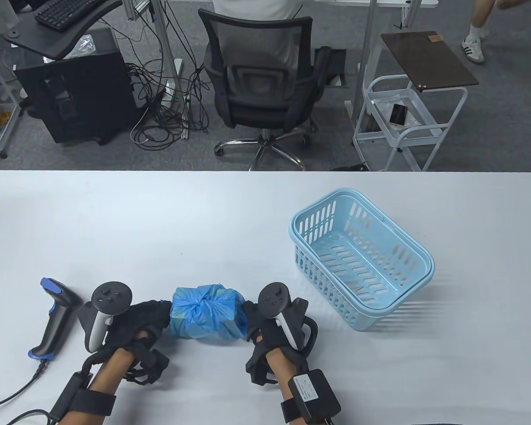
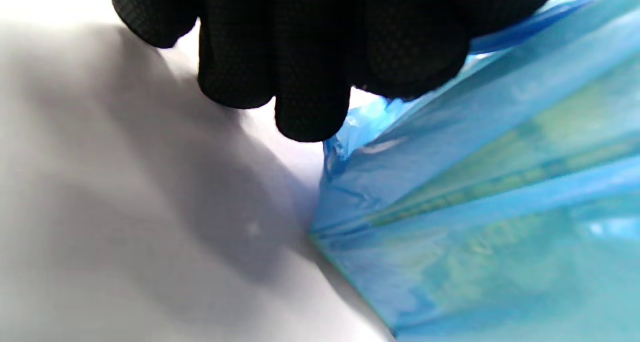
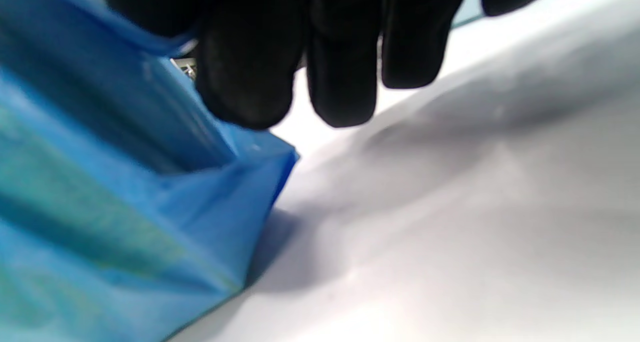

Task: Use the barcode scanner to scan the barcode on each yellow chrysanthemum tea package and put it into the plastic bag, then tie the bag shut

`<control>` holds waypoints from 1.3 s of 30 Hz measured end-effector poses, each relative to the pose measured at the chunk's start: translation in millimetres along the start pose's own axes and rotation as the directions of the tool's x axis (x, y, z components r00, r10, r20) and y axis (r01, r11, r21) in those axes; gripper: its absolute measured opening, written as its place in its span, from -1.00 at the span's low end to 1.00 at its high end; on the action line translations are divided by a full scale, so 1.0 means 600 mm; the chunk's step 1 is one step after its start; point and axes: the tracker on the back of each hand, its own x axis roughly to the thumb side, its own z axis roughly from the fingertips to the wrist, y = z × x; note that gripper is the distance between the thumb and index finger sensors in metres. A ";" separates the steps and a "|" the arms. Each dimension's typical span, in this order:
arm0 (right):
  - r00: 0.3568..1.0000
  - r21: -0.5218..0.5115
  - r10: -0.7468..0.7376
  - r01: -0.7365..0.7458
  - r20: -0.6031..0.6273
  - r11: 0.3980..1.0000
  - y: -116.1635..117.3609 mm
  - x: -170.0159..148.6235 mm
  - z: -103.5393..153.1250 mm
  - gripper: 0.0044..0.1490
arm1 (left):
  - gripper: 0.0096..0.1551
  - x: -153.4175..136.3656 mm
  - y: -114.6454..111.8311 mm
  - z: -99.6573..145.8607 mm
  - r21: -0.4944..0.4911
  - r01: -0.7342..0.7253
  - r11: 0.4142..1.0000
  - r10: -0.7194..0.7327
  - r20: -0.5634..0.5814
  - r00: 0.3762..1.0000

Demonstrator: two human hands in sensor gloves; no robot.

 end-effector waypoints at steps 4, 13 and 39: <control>1.000 0.005 -0.004 0.004 0.004 1.000 -0.009 -0.007 -0.003 -0.53 | -0.59 -0.005 0.005 0.003 -0.016 -0.017 1.000 0.017 0.010 1.000; 0.995 -0.088 -0.096 0.098 0.035 0.991 -0.045 -0.030 0.008 -0.55 | -0.55 -0.025 0.050 0.014 -0.025 -0.181 0.983 0.182 0.021 0.983; 0.810 -0.137 -0.221 0.345 0.544 0.929 -0.124 -0.013 0.061 0.01 | 0.09 0.029 0.119 0.094 0.304 -0.050 0.951 -0.138 0.566 0.813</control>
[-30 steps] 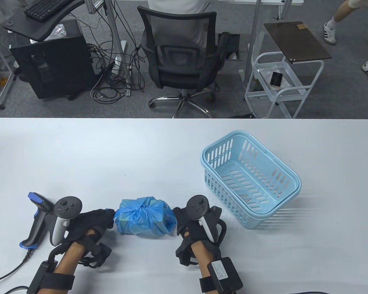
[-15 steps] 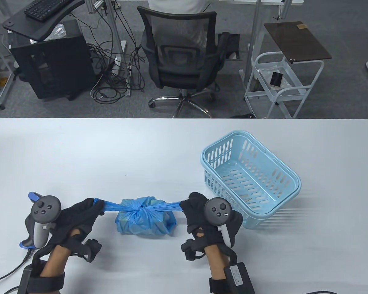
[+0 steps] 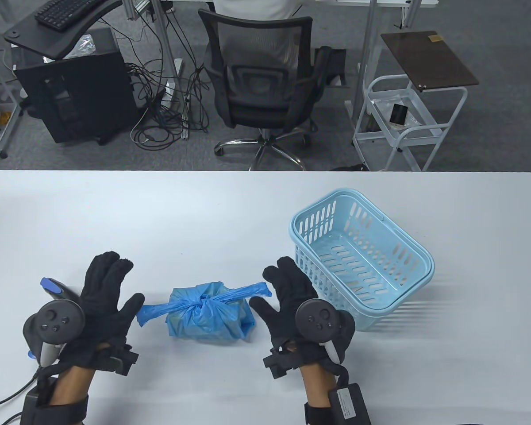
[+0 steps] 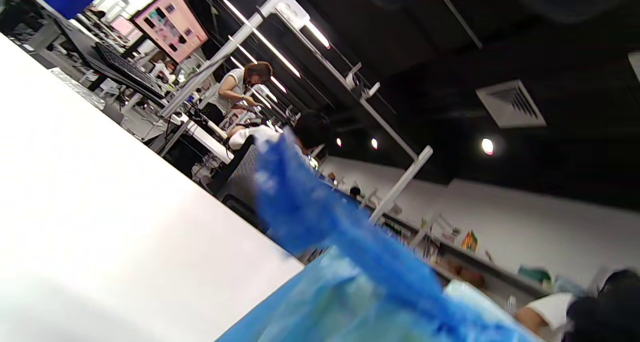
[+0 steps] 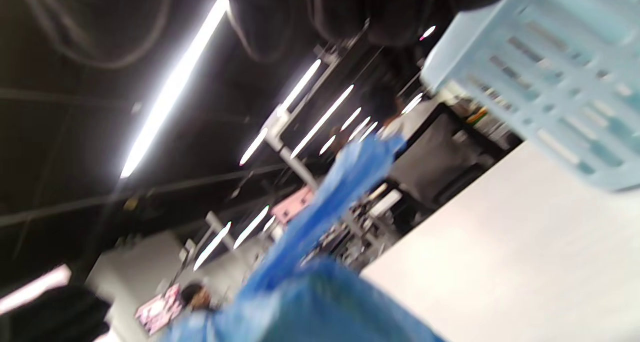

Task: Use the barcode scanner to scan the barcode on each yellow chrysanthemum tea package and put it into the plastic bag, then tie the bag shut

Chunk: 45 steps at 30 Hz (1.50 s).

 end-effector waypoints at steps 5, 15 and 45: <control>0.989 0.140 0.141 -0.147 0.052 0.979 0.032 -0.001 -0.003 0.23 | 0.27 -0.005 -0.013 -0.001 -0.071 0.112 0.991 -0.111 0.015 0.994; 0.903 0.148 0.404 -0.423 0.144 0.894 0.026 0.002 -0.023 0.22 | 0.28 0.045 -0.013 -0.019 -0.065 0.429 0.901 -0.421 0.109 0.900; 0.852 0.340 0.522 -0.504 0.044 0.794 0.058 -0.092 0.002 0.33 | 0.37 -0.065 -0.076 -0.003 -0.384 0.522 0.761 -0.583 -0.053 0.811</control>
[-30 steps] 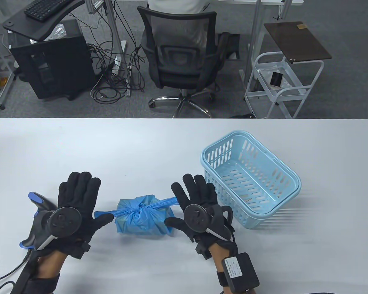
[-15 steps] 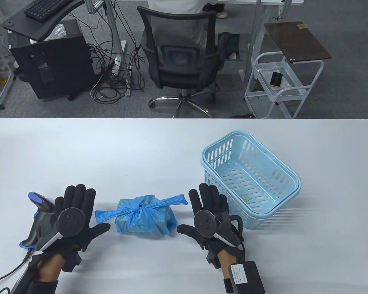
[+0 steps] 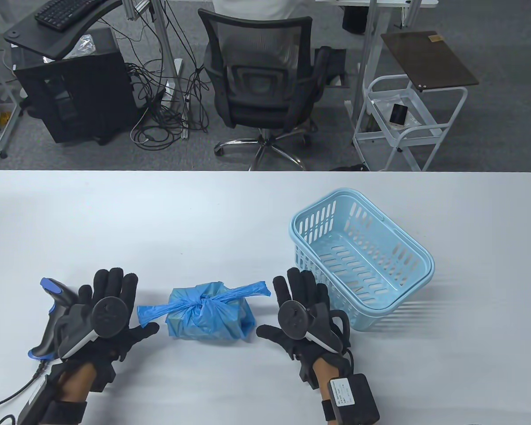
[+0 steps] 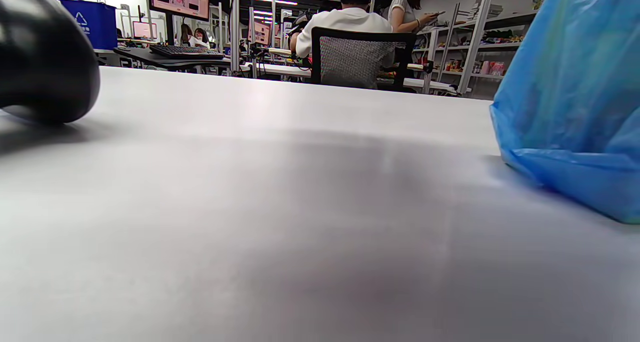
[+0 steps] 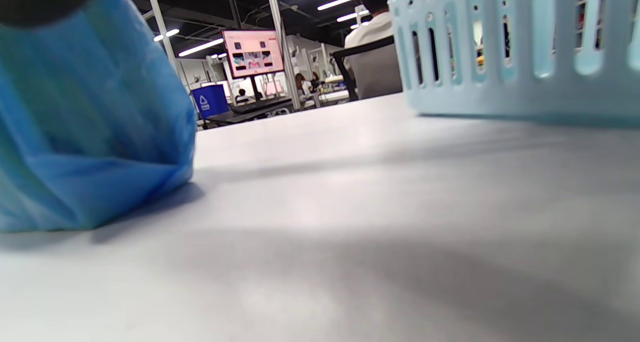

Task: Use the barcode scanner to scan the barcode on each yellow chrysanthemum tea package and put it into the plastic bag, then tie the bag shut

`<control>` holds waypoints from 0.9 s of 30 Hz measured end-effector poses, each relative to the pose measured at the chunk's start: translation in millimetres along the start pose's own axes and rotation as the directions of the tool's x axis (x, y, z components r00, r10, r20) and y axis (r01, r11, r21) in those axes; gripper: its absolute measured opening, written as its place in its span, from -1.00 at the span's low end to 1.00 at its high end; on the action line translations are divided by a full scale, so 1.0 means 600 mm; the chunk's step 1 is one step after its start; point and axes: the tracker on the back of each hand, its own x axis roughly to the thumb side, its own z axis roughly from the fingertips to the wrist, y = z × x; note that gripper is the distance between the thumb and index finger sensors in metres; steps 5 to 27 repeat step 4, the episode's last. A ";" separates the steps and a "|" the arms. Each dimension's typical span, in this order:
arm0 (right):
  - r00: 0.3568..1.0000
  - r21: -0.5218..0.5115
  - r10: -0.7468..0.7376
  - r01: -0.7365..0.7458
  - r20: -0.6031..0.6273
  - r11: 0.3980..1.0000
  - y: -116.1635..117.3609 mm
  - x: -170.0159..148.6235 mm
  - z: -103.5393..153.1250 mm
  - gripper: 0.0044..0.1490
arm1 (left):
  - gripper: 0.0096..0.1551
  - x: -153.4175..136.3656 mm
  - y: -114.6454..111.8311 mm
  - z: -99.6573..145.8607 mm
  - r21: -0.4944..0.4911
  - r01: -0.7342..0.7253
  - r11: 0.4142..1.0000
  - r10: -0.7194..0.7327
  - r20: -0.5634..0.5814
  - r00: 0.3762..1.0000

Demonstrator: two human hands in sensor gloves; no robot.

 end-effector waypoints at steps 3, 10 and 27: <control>1.000 0.004 -0.001 0.001 -0.007 1.000 0.000 -0.001 0.000 0.33 | 0.37 0.005 0.000 0.000 0.001 -0.002 1.000 0.002 0.009 1.000; 1.000 0.005 -0.002 0.002 -0.008 1.000 0.000 -0.001 0.000 0.33 | 0.36 0.006 -0.001 0.001 0.001 -0.003 1.000 0.003 0.012 1.000; 1.000 0.005 -0.002 0.002 -0.008 1.000 0.000 -0.001 0.000 0.33 | 0.36 0.006 -0.001 0.001 0.001 -0.003 1.000 0.003 0.012 1.000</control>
